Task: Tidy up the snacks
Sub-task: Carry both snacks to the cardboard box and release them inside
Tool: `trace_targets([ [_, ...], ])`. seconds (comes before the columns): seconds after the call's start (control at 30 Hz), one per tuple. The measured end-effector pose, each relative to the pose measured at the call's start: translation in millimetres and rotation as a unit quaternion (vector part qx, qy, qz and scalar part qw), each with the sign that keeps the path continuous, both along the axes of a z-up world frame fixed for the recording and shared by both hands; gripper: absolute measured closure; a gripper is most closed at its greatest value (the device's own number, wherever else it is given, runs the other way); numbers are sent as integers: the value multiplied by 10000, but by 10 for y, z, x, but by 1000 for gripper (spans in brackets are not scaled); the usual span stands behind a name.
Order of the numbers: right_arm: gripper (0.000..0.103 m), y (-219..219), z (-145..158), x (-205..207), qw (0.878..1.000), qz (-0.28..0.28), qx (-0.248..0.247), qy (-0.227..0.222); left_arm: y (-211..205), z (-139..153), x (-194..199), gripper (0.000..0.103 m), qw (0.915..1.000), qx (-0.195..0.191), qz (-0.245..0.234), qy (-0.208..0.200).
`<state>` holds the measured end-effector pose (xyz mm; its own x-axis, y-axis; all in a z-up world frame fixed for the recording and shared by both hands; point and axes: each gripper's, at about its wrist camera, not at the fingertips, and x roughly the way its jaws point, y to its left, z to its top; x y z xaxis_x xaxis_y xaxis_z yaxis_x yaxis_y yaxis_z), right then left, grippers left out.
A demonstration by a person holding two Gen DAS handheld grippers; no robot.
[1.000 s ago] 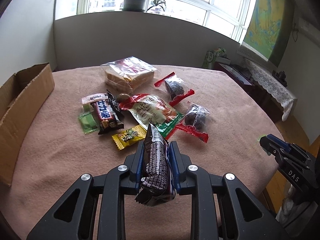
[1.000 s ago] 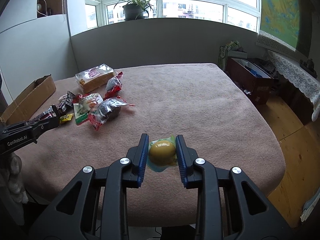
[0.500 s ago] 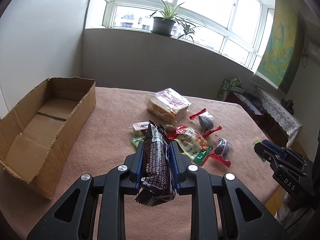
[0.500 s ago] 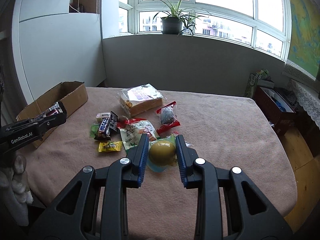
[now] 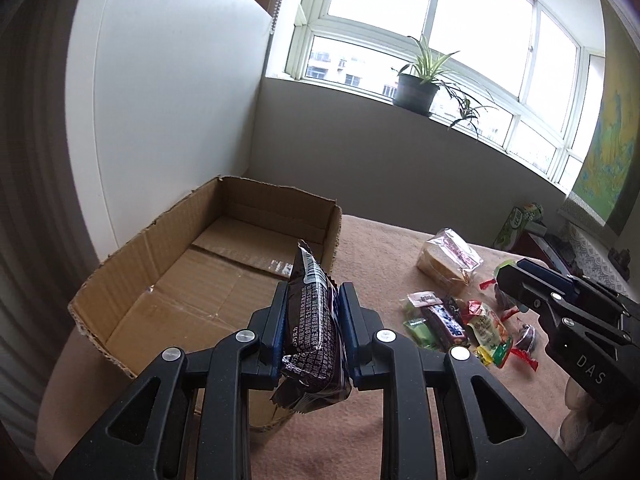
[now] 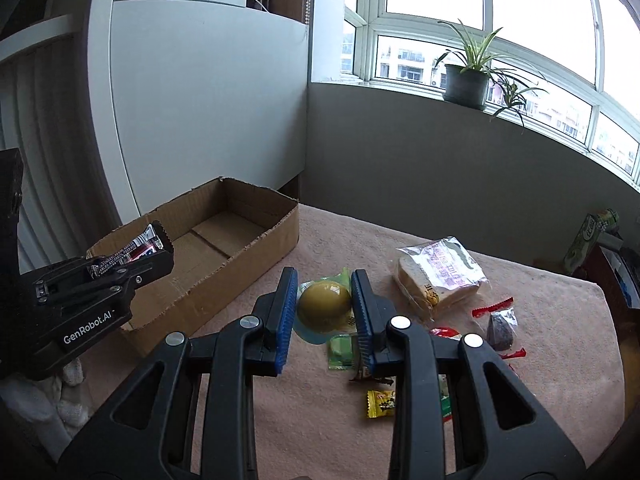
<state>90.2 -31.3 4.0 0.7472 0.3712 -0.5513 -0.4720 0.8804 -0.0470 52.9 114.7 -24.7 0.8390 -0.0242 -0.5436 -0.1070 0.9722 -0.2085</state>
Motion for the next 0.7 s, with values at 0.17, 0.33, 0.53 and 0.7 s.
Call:
trace_targets([
  [0.17,74,437,-5,179,9995,307,52,112,313,-37,-21,81,9995,-132,277,17],
  [0.33,73,704,-68,353,9977,527,200,380,481,-73,-23,81,9989,-131,458,35],
  [0.53,70,853,-158,519,9952,622,348,675,573,-106,-19,81,9987,-152,482,85],
  [0.7,24,901,-162,538,9961,554,364,584,564,-76,-42,73,9983,-41,589,-4],
])
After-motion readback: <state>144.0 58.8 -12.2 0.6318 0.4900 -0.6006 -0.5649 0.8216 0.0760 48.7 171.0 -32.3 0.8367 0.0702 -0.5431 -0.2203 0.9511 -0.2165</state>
